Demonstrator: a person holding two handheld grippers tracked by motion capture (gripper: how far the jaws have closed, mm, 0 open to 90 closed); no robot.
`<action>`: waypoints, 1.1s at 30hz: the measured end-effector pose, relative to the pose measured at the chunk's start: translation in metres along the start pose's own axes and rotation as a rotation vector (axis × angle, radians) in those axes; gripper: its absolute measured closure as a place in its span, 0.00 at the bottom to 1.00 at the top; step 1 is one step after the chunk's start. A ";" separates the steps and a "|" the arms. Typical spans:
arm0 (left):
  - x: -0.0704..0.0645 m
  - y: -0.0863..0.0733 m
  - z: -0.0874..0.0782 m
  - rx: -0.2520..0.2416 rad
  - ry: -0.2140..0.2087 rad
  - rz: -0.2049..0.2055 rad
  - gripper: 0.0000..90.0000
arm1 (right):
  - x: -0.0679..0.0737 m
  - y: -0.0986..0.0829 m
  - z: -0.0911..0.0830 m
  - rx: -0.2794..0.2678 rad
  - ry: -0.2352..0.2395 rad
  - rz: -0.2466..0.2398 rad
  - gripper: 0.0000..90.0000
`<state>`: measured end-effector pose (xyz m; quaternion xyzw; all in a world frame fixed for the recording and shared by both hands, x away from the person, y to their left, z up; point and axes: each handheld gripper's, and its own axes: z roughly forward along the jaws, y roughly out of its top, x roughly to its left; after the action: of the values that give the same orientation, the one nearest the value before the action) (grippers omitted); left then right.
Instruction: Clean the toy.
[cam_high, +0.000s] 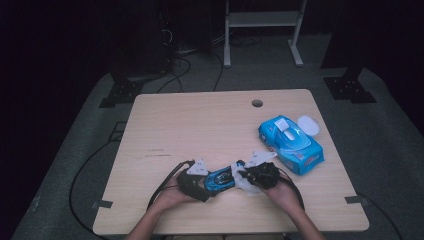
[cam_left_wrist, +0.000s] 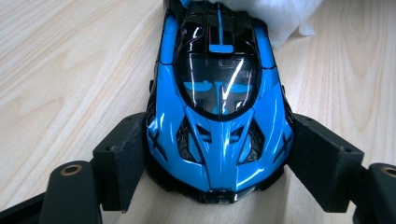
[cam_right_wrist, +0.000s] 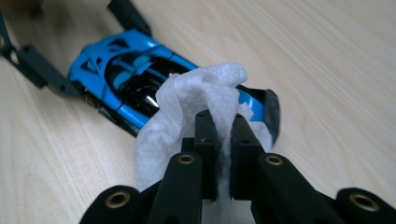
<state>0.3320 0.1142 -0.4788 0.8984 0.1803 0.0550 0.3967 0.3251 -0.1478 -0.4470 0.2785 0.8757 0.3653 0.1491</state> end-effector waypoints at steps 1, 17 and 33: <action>0.000 0.001 0.001 0.001 -0.003 -0.001 0.26 | -0.004 -0.001 -0.002 -0.002 0.004 0.027 0.93; -0.004 0.003 0.003 0.001 0.016 -0.010 0.28 | 0.027 0.012 0.012 -0.044 0.023 -0.041 0.94; -0.004 0.002 0.002 0.011 0.012 0.014 0.26 | 0.004 0.004 0.007 -0.014 -0.001 0.011 0.94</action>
<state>0.3292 0.1101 -0.4785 0.9014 0.1766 0.0623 0.3903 0.3266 -0.1399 -0.4490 0.2824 0.8715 0.3721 0.1496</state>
